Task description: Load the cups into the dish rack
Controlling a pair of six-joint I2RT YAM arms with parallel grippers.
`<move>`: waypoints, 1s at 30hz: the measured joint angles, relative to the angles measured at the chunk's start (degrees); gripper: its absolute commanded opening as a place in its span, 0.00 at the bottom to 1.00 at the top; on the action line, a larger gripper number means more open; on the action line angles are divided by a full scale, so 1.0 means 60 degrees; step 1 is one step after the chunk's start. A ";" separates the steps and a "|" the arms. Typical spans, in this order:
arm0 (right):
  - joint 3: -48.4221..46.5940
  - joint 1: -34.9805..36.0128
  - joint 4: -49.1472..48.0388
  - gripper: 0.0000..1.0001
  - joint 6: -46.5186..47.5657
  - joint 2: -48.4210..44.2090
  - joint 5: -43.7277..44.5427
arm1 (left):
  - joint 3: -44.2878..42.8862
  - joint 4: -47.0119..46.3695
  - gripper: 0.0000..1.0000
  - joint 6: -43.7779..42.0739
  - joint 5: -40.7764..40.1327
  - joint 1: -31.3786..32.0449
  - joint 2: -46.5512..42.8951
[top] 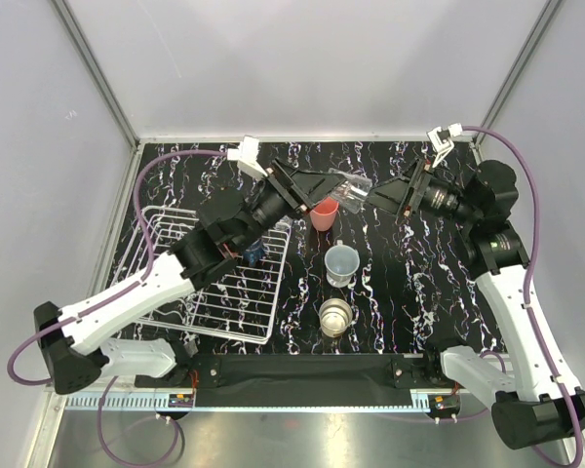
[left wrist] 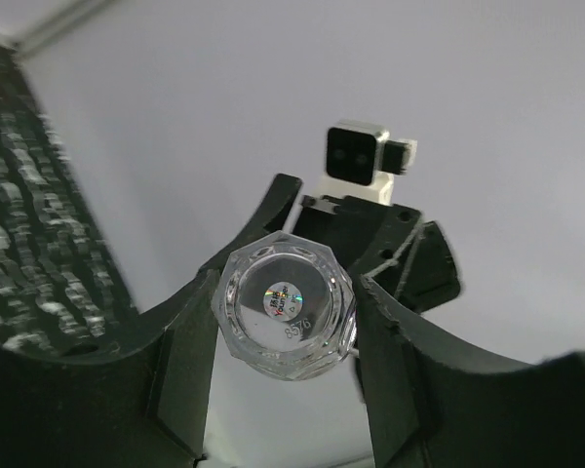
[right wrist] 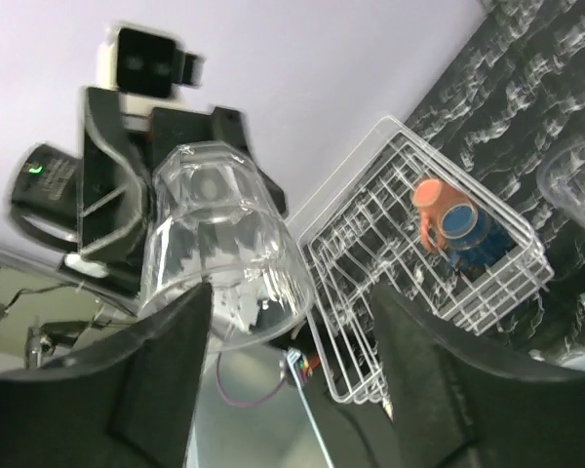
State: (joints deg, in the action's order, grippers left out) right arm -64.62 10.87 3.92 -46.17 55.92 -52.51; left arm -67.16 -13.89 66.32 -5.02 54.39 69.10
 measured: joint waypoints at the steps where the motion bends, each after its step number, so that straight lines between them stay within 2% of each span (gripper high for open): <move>1: -0.0102 0.0000 0.0576 0.82 0.0240 0.0004 0.0186 | -0.0040 0.0444 0.00 -0.0295 -0.0211 0.0000 -0.0135; 5: -0.0583 0.0000 0.2565 0.85 0.1173 0.0076 0.0947 | -0.0266 0.2313 0.00 -0.1665 -0.0940 -0.0197 -0.0834; 10: -0.0692 0.0000 0.4368 0.84 0.2098 0.0087 0.1840 | -0.0605 0.4761 0.00 -0.3257 -0.2280 -0.1016 -0.1778; 14: -0.0583 0.0000 0.5202 0.84 0.2524 0.0076 0.2138 | -0.1213 0.7348 0.00 -0.4499 -0.4320 -0.1865 -0.2022; 17: -0.0251 0.0000 0.5395 0.85 0.2652 -0.0026 0.2142 | -0.1133 0.8233 0.00 -0.5078 -0.5224 -0.2892 -0.2007; 24: 0.0492 0.0000 0.5504 0.85 0.2801 -0.0091 0.2011 | 0.0102 0.8783 0.00 -0.5916 -0.6306 -0.5912 -0.1796; 30: 0.0965 0.0000 0.5464 0.85 0.2801 -0.0098 0.1632 | 0.1818 0.7169 0.00 -0.7388 -0.6288 -0.7162 -0.1180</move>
State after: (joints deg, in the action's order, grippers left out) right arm -58.83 10.87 36.71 -29.36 55.33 -42.72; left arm -56.25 29.12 22.00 -42.74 11.42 62.02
